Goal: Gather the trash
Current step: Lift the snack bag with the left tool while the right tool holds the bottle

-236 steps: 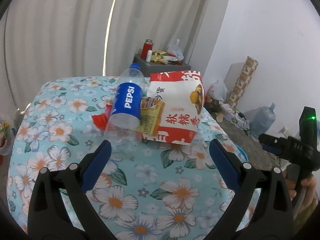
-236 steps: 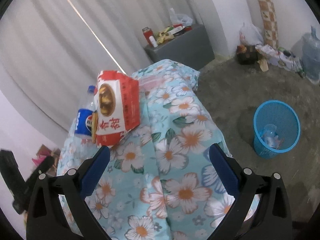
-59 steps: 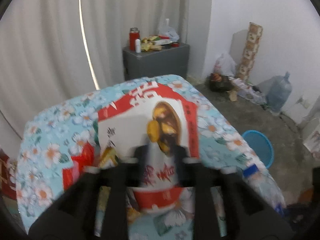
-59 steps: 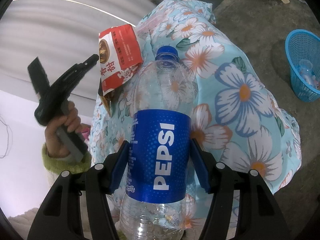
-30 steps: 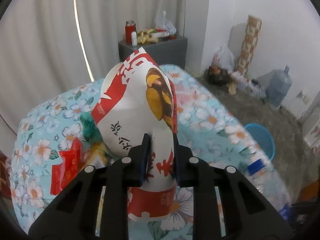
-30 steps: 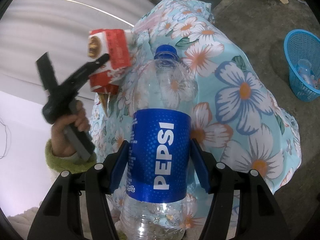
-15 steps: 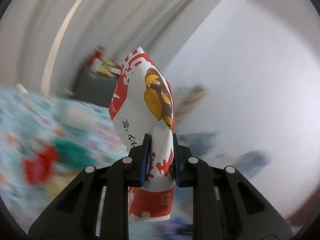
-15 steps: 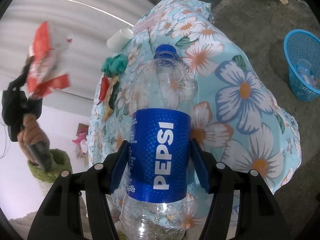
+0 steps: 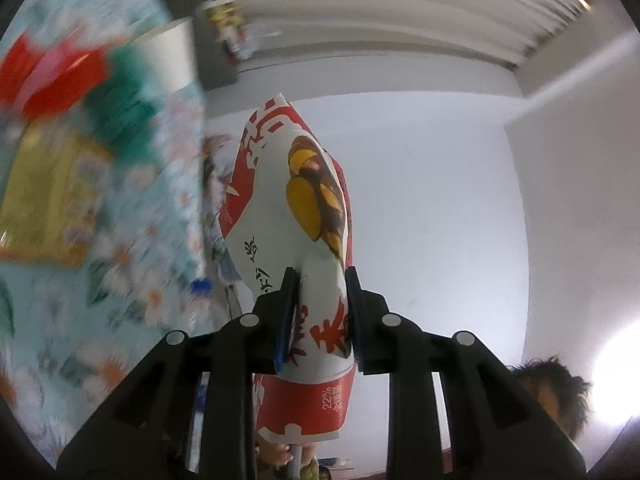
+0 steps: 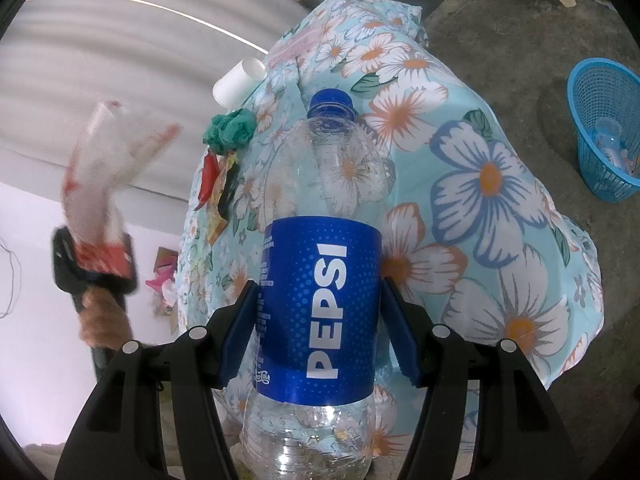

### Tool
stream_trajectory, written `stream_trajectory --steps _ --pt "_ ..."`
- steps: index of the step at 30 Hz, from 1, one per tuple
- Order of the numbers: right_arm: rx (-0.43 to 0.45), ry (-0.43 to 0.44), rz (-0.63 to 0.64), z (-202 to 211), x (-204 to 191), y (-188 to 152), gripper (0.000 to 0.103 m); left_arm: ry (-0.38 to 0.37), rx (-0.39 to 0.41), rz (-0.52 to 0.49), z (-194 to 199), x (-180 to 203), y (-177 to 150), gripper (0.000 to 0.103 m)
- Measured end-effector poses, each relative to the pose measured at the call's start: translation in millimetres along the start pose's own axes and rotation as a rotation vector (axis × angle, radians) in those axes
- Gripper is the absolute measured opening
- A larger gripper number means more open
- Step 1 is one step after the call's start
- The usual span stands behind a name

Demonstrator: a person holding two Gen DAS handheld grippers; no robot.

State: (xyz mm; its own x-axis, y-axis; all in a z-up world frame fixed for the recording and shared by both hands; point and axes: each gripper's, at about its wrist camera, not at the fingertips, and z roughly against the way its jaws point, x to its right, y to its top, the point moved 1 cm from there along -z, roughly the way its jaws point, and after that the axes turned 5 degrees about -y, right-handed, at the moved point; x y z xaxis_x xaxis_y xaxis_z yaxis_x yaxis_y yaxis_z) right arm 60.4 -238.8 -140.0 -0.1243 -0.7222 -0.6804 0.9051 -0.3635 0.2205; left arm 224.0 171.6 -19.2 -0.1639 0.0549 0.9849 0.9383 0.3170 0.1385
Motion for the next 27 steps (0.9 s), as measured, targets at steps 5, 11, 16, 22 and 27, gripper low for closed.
stream_trajectory --steps 5,11,16,22,27 --pt "0.002 -0.002 -0.001 0 0 0 0.060 0.181 -0.030 0.047 15 -33 -23 0.054" --pt "0.002 -0.011 0.003 -2 -2 0 0.060 0.440 0.044 -0.035 50 -36 -35 0.073" --pt "0.002 -0.012 0.003 -2 -2 0 0.060 0.601 0.100 -0.189 73 -14 -46 0.076" --pt "0.005 -0.017 0.005 -3 -3 -1 0.060 0.746 0.136 -0.336 98 9 -70 0.076" --pt "0.005 -0.031 0.010 -5 -6 0 0.060 0.741 0.111 -0.456 110 27 -96 0.081"
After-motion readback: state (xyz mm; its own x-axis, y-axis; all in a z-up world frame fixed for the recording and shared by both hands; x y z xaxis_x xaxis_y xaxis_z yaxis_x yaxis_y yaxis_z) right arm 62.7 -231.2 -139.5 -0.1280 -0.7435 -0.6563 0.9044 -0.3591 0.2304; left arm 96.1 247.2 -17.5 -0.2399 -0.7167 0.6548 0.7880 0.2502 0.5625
